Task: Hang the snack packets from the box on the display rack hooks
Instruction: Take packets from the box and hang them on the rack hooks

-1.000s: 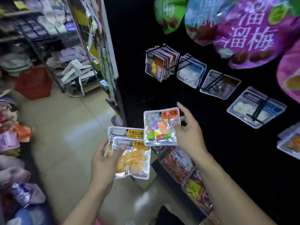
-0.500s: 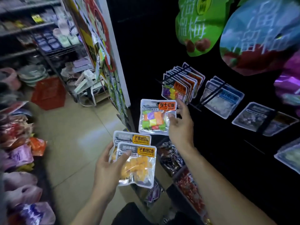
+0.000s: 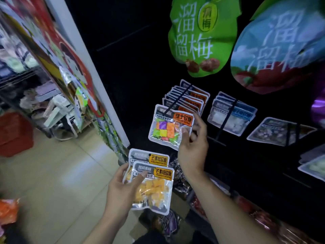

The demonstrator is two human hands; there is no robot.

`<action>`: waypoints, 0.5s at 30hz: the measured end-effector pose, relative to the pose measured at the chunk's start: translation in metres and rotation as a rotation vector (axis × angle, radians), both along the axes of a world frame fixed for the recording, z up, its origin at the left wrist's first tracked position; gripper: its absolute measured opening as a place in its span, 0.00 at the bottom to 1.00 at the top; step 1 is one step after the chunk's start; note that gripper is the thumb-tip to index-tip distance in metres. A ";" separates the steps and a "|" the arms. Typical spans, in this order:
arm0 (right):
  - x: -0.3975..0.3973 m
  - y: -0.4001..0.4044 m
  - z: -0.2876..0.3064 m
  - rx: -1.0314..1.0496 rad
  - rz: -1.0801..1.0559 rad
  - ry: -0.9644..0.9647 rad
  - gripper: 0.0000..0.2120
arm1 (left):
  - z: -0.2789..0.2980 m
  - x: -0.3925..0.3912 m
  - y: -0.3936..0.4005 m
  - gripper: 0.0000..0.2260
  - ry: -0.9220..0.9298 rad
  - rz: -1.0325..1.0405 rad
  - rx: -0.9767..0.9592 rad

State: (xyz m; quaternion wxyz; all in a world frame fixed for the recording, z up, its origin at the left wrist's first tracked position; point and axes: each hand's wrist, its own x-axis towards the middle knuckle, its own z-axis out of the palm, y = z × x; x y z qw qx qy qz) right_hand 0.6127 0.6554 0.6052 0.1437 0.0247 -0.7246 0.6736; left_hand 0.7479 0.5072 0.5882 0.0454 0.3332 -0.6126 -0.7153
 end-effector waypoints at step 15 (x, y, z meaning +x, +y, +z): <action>0.007 -0.024 0.007 0.018 -0.112 0.004 0.24 | -0.013 -0.007 -0.038 0.14 -0.023 -0.218 0.000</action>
